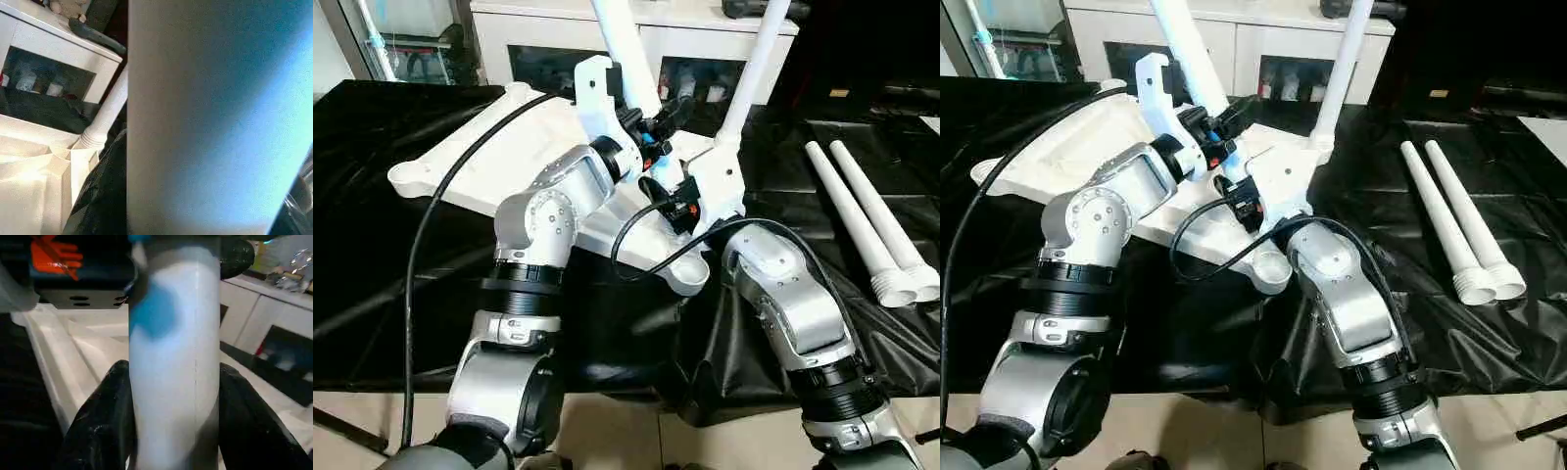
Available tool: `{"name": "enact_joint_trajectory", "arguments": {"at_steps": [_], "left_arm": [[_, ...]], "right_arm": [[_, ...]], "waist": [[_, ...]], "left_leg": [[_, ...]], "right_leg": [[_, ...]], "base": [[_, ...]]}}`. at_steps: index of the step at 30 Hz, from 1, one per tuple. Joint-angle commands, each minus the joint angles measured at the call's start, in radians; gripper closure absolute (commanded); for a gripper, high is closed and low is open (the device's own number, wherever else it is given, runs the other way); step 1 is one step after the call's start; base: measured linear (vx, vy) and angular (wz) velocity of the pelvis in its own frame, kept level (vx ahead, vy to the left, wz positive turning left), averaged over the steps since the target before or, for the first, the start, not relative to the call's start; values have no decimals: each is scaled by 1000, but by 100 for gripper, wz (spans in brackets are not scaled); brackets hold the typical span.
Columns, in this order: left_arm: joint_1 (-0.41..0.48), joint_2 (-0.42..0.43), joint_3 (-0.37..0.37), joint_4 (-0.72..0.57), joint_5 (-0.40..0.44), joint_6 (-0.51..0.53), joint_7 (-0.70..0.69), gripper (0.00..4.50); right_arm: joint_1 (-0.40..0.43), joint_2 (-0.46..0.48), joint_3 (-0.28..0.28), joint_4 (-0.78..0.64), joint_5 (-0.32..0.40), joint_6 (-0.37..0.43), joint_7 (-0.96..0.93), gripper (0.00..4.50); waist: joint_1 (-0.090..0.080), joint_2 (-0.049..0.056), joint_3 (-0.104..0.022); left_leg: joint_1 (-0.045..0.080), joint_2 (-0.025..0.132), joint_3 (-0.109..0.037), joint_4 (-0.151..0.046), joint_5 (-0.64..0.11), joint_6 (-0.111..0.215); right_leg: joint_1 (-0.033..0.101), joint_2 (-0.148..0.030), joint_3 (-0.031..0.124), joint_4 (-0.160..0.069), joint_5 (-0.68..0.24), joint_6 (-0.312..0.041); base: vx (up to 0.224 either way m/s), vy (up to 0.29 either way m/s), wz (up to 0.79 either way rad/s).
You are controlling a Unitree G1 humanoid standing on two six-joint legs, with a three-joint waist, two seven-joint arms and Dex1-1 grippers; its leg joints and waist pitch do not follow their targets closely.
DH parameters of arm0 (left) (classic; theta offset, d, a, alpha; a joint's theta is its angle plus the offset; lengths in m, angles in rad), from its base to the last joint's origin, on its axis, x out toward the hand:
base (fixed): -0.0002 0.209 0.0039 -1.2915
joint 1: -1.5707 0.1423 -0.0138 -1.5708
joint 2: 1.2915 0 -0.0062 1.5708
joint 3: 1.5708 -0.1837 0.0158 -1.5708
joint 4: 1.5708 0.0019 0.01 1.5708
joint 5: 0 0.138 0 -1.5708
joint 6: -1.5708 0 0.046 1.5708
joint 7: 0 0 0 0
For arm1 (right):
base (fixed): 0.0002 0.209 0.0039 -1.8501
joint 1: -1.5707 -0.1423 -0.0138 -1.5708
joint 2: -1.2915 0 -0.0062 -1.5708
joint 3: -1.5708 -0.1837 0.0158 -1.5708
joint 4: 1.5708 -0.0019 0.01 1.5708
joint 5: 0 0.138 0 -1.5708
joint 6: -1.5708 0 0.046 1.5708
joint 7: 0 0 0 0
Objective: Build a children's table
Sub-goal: Pick table leg
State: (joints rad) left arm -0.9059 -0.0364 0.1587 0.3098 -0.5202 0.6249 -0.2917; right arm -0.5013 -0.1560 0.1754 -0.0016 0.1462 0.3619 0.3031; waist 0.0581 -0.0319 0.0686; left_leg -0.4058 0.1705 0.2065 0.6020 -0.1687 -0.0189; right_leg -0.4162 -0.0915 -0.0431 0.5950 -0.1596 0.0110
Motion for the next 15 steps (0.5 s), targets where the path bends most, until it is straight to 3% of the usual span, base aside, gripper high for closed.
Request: {"name": "enact_joint_trajectory", "arguments": {"at_steps": [1, 2, 5, 8, 10, 11, 13, 14, 15], "left_arm": [[-10, 20, 21, 10, -4, -8, -12, 264], [-13, 30, 18, 10, -11, 3, -34, 264], [-15, 53, 5, 5, -27, 43, -81, 267], [-14, 83, -10, -13, -71, 126, -151, 267], [-14, 105, -27, -20, -80, 158, -186, 267], [-20, 119, -35, -16, -88, 177, -212, 268], [-28, 130, -37, -11, -101, 196, -235, 268], [-48, 142, -32, 1, -123, 230, -269, 268], [-52, 145, -32, 2, -130, 239, -282, 268]], "right_arm": [[6, 10, -64, -46, 108, 12, 54, 194], [3, 1, -84, -60, 154, 49, 88, 191], [-14, -43, -127, -77, 251, 163, 168, 153], [-49, -154, -180, -71, 362, 312, 313, 134], [-62, -229, -198, -61, 403, 374, 399, 120], [-71, -277, -219, -52, 446, 422, 450, 105], [-79, -325, -235, -45, 487, 467, 501, 103], [-86, -395, -254, -37, 541, 524, 574, 103], [-90, -406, -262, -31, 555, 540, 585, 103]], "waist": [[-2, -1, -72], [-1, -2, -72], [2, -4, -73], [7, -5, -74], [14, -4, -73], [15, -12, -75], [23, -10, -72], [26, -15, -75], [31, -17, -75]], "left_leg": [[36, 51, -28, -74, -189, 13], [36, 49, -27, -73, -188, 33], [39, 52, -28, -72, -158, 44], [43, 50, -24, -68, -146, 45], [39, 52, -24, -67, -135, 43], [38, 51, -23, -66, -131, 41], [39, 53, -22, -65, -129, 48], [41, 49, -21, -62, -136, 46], [41, 53, -21, -62, -123, 48]], "right_leg": [[46, -45, 33, -54, -117, -192], [49, -44, 34, -53, -105, -199], [51, -44, 32, -48, -91, -207], [52, -44, 32, -47, -92, -232], [52, -47, 33, -48, -96, -232], [55, -48, 32, -47, -101, -234], [54, -50, 34, -49, -115, -238], [58, -52, 32, -49, -136, -241], [55, -54, 34, -49, -134, -244]], "base": [[0, 0, 0], [0, 0, 0], [0, 0, 0], [0, 0, 0], [0, 0, 0], [0, 0, 0], [0, 0, 0], [0, 0, 0], [0, 0, 0]]}}
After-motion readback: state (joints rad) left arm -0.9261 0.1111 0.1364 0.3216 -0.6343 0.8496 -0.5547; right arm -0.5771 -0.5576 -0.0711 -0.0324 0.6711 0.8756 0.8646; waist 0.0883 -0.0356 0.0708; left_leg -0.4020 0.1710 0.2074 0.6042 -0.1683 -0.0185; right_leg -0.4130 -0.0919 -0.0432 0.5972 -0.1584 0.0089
